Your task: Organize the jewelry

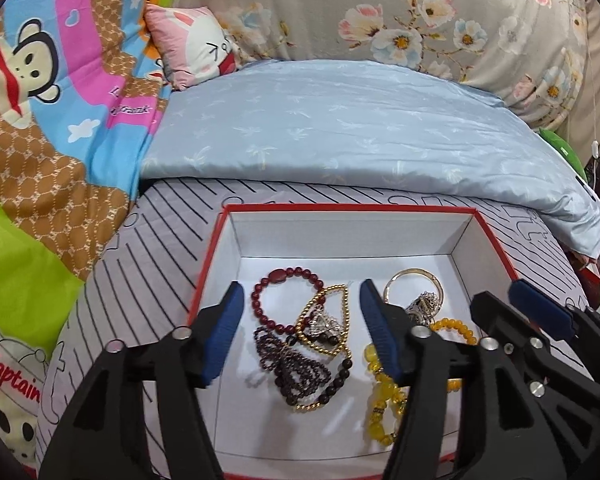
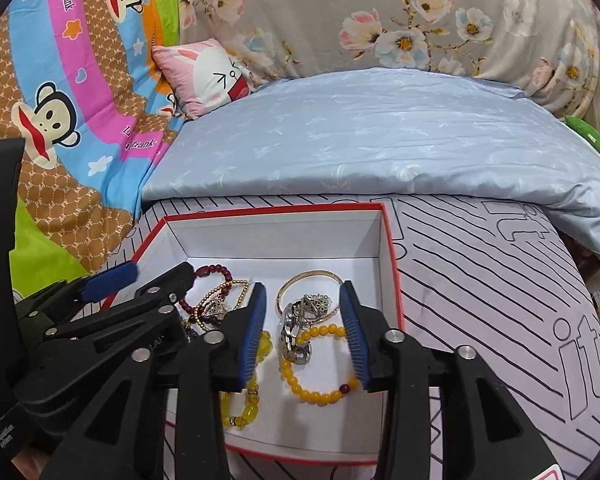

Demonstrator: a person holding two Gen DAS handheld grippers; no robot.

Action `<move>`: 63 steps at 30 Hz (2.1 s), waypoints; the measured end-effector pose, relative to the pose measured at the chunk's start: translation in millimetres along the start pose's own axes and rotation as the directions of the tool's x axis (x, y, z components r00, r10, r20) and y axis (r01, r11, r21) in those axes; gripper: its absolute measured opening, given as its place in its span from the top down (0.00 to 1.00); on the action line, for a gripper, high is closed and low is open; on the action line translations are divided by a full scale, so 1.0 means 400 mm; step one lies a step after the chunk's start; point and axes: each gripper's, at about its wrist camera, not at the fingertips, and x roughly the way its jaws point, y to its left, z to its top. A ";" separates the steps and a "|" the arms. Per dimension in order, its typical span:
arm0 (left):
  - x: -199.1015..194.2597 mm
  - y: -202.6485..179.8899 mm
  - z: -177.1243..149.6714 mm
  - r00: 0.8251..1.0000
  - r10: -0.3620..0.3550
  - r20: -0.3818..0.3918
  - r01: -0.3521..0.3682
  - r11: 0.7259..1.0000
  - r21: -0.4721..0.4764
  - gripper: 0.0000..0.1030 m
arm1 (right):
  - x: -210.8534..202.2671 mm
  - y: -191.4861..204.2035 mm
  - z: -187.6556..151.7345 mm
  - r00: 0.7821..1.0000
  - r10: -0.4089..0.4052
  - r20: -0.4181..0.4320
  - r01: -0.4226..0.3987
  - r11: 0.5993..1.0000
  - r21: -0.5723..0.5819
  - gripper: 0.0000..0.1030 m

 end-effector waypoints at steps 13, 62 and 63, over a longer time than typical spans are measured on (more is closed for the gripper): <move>-0.095 0.019 -0.058 0.998 0.045 0.048 -0.044 0.999 -0.019 0.22 | -0.088 -0.012 -0.062 0.998 -0.047 0.044 0.046 0.999 0.006 0.33; -0.118 0.035 -0.151 0.995 0.086 0.057 -0.083 0.995 -0.047 0.22 | -0.117 0.006 -0.144 0.995 -0.092 0.051 0.094 0.995 -0.038 0.33; -0.118 0.035 -0.151 0.995 0.085 0.057 -0.082 0.995 -0.049 0.22 | -0.116 0.006 -0.144 0.995 -0.091 0.051 0.093 0.995 -0.037 0.33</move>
